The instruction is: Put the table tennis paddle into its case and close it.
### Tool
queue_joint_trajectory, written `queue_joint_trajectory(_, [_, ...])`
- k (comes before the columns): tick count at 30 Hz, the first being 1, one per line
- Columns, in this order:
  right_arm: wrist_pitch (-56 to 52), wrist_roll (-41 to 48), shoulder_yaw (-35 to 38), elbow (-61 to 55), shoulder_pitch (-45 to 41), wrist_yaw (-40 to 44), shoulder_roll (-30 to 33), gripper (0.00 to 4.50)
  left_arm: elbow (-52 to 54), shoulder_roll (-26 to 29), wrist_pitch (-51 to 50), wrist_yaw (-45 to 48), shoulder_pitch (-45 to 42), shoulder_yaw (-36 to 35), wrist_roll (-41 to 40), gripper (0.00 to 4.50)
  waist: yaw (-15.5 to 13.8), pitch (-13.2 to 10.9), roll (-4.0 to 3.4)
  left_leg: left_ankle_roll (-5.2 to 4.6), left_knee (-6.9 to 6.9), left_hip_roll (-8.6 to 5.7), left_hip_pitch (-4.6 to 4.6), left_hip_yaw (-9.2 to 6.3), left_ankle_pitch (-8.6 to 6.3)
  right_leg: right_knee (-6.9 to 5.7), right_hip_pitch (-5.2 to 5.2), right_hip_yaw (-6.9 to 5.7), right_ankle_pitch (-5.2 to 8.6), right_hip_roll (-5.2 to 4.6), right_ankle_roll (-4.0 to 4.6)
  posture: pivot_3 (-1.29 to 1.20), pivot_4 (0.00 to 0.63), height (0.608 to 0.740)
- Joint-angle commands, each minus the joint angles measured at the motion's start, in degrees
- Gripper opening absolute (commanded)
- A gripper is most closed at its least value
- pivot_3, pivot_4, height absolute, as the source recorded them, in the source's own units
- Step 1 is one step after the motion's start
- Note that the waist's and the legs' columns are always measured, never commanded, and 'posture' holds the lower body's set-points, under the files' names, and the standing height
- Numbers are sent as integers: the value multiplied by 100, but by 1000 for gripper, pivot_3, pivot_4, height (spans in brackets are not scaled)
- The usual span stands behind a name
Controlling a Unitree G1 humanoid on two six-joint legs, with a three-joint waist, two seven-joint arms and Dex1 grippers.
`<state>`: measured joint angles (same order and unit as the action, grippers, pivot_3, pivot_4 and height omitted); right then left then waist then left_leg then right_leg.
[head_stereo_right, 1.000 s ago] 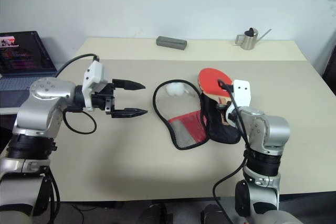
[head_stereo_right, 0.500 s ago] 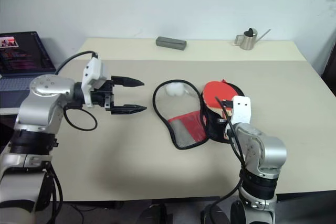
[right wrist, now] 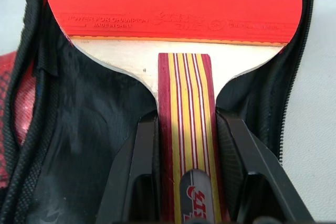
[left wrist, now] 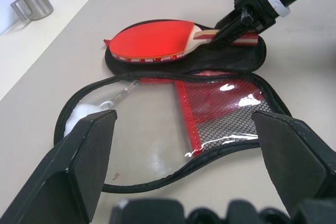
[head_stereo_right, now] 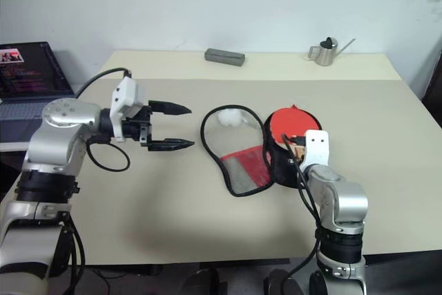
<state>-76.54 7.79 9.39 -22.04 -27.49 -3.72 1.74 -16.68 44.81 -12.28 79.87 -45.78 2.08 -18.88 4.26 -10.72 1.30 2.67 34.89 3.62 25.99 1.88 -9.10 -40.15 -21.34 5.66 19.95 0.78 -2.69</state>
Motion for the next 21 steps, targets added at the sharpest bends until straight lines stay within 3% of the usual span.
queue_joint_trajectory(1, [172, 14, -123, -105, -45, 62, -12, 1095, 121, 57, 20, -14, -97, -126, -29, 4500, 1, 0, 0, 0, 0, 0, 0, 0, 0, 0, 0, 0, 0, 0, 0, 0, 150, 740])
queue_joint_trajectory(10, [72, 78, -108, -137, -8, 94, -125, 1095, 157, 28, 13, -89, -55, -128, -39, 4500, 14, 1, 2, 0, 0, 1, -1, 0, 0, -3, 0, 0, 0, 1, 0, 0, 150, 740])
queue_joint_trajectory(11, [46, 78, -96, -179, -3, 85, -151, 1811, 160, 23, 12, -96, -52, -128, -39, 4500, 16, 1, 2, 1, 1, 1, -1, 0, 0, -4, 0, 0, 0, 1, 0, 0, 150, 740])
queue_joint_trajectory(13, [-22, 77, -85, -268, 0, 67, -202, 2247, 166, 19, 14, -104, -46, -126, -38, 4500, 17, 1, 2, 1, 1, 2, -1, 0, 1, -6, 0, -2, 0, 3, 0, 0, 150, 740])
queue_joint_trajectory(16, [-242, 134, -167, -605, -43, 114, -286, 3264, 164, 12, 14, -120, -41, -127, -35, 4500, 15, 1, 2, 2, 2, 1, -1, -2, 2, -9, 0, -2, 0, 2, 0, 0, 150, 740])
queue_joint_trajectory(21, [-374, 230, -277, -1083, -195, 375, -91, 3264, 154, 22, 21, -148, -21, -142, -35, 4500, 15, 2, 3, 2, 7, 1, -2, -4, 3, -17, -1, -1, 0, 2, 0, 0, 150, 740])
